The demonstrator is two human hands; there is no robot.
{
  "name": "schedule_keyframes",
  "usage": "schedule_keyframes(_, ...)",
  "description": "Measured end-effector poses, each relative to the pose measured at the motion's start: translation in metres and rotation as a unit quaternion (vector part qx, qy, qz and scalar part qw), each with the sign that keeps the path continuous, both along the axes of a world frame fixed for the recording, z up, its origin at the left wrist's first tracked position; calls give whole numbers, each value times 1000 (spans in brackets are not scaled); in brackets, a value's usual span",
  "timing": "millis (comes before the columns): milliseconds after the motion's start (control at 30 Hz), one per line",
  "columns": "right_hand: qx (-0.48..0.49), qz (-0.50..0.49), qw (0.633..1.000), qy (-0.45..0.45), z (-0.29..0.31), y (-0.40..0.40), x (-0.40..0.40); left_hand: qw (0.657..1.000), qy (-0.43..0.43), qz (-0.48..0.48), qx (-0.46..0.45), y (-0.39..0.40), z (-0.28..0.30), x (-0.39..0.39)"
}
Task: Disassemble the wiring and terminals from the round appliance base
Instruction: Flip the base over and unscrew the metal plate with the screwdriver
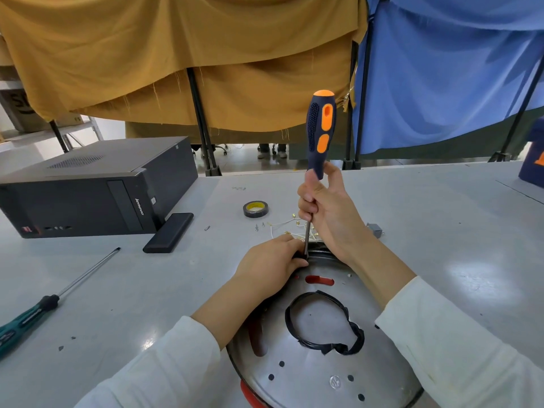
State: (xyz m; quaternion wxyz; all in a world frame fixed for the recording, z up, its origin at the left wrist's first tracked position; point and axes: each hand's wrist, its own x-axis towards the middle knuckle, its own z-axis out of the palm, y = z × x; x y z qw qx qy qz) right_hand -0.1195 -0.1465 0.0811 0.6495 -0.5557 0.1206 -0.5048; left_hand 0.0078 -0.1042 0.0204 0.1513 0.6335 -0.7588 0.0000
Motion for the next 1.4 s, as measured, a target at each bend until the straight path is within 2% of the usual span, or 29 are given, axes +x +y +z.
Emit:
schedule_keyframes(267, -13, 19, 1000, 9, -1, 0, 2, 1000, -8, 2, -3, 0, -1, 0)
schedule_keyframes(433, -6, -6, 1000, 0, -2, -1, 1, 1000, 3, 0, -2, -1, -1, 0)
schedule_keyframes(700, 1, 33, 999, 8, -3, -3, 3, 1000, 9, -4, 2, -1, 0, 0)
schedule_keyframes(833, 1, 5, 1000, -13, -4, -4, 1, 1000, 11, 1, 6, -1, 0, 0)
schedule_keyframes(1100, 17, 46, 999, -11, -5, -9, 2, 1000, 7, -2, -2, -1, 0, 0)
schedule_keyframes(1300, -41, -46, 997, 55, -7, -5, 2, 1000, -29, 2, 3, 0, 0, -2)
schedule_keyframes(1400, -38, -79, 995, 52, -5, -1, 3, 999, -49, 4, 1, -1, 0, -3)
